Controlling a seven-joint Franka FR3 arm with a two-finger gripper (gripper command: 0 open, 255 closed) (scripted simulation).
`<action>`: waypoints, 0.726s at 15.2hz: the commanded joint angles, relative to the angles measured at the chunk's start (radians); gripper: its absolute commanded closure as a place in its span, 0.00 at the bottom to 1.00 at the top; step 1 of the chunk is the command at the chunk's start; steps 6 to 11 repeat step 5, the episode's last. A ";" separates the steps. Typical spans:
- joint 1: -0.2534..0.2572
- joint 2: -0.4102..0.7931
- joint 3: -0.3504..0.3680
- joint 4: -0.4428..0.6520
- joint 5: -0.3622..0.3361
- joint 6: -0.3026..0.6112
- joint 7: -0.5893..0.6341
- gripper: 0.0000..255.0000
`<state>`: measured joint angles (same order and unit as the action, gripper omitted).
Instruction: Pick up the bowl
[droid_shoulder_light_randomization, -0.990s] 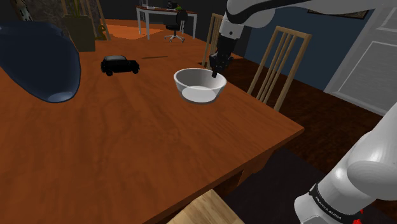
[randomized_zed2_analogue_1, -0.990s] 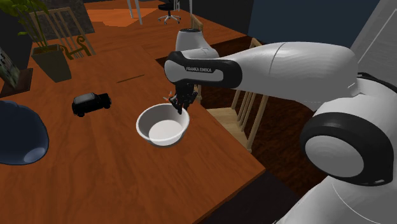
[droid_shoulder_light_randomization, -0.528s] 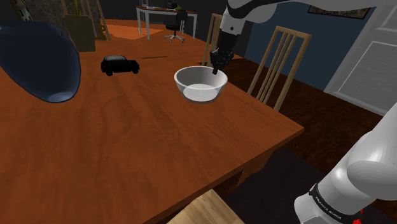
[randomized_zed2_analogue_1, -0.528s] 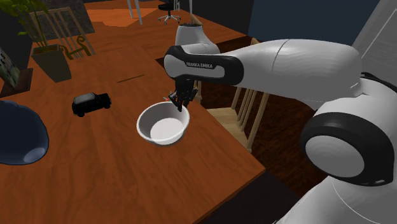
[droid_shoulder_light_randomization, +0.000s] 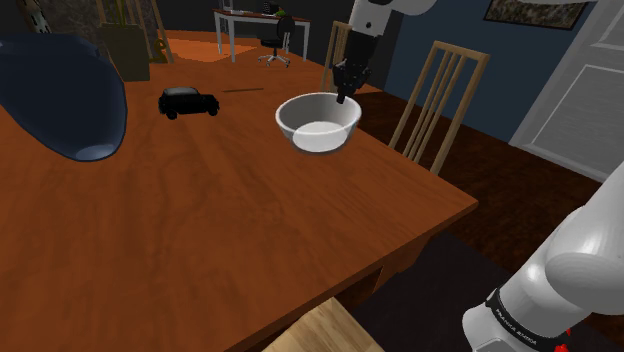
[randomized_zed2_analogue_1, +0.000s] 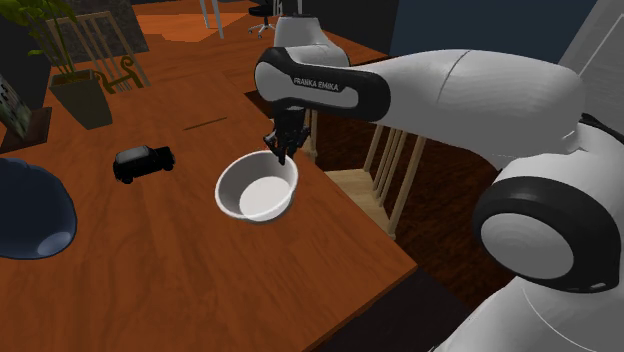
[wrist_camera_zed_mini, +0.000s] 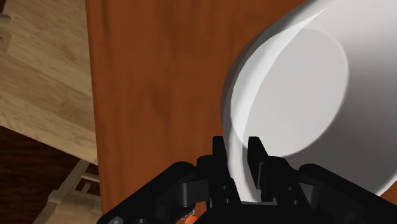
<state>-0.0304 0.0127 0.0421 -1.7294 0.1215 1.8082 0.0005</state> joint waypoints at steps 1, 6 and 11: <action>0.000 0.003 0.000 0.035 -0.001 -0.030 0.004 1.00; 0.000 0.006 0.000 0.068 -0.002 -0.060 0.008 1.00; 0.000 0.006 0.000 0.068 -0.002 -0.060 0.008 1.00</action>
